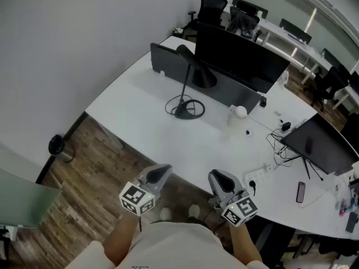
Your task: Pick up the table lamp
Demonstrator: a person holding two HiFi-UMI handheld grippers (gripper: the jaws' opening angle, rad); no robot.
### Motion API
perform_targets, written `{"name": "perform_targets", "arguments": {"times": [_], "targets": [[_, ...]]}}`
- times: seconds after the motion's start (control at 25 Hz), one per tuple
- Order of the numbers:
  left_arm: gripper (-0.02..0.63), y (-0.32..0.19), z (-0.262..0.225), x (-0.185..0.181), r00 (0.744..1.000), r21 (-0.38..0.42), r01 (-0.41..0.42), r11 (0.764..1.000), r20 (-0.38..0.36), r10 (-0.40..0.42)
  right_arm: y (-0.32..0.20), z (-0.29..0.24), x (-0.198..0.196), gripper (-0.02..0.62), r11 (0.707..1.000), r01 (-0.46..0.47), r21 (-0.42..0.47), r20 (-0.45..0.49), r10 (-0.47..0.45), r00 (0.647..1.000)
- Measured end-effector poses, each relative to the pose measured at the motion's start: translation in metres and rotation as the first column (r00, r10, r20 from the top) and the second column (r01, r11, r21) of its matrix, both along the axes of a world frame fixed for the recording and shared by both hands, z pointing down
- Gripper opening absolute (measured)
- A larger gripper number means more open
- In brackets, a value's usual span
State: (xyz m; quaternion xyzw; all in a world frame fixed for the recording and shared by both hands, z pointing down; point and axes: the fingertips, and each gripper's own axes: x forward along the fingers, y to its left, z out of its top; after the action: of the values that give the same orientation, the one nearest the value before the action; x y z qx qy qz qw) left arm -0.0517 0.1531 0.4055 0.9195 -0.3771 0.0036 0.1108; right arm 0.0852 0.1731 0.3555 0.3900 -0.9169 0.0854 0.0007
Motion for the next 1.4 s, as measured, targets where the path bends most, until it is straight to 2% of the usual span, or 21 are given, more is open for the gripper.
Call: {"name": "perform_targets", "arguments": {"times": [0.36, 0.64, 0.84, 1.16, 1.4], "targets": [[-0.005, 0.0, -0.004, -0.006, 1.0, 0.011, 0.007, 1.0, 0.003, -0.007, -0.004, 0.012, 0.003, 0.038, 1.0, -0.014, -0.013, 0.002, 0.014, 1.0], [-0.005, -0.007, -0.006, -0.007, 1.0, 0.016, 0.019, 1.0, -0.018, -0.019, -0.01, 0.011, 0.005, 0.04, 1.0, 0.003, -0.029, 0.061, -0.002, 0.998], [-0.005, -0.009, -0.002, -0.006, 1.0, 0.005, 0.011, 1.0, -0.007, -0.011, -0.015, 0.014, 0.009, 0.04, 0.999, -0.008, -0.054, 0.089, 0.013, 0.996], [-0.006, -0.012, 0.001, -0.017, 1.0, 0.001, 0.002, 1.0, -0.014, -0.002, -0.018, 0.011, -0.002, 0.041, 1.0, -0.001, -0.025, 0.037, 0.002, 0.999], [-0.005, -0.01, 0.0, -0.033, 1.0, 0.016, 0.001, 1.0, -0.02, 0.0, -0.021, 0.006, -0.009, 0.041, 0.999, -0.028, -0.019, 0.029, 0.028, 0.999]]}}
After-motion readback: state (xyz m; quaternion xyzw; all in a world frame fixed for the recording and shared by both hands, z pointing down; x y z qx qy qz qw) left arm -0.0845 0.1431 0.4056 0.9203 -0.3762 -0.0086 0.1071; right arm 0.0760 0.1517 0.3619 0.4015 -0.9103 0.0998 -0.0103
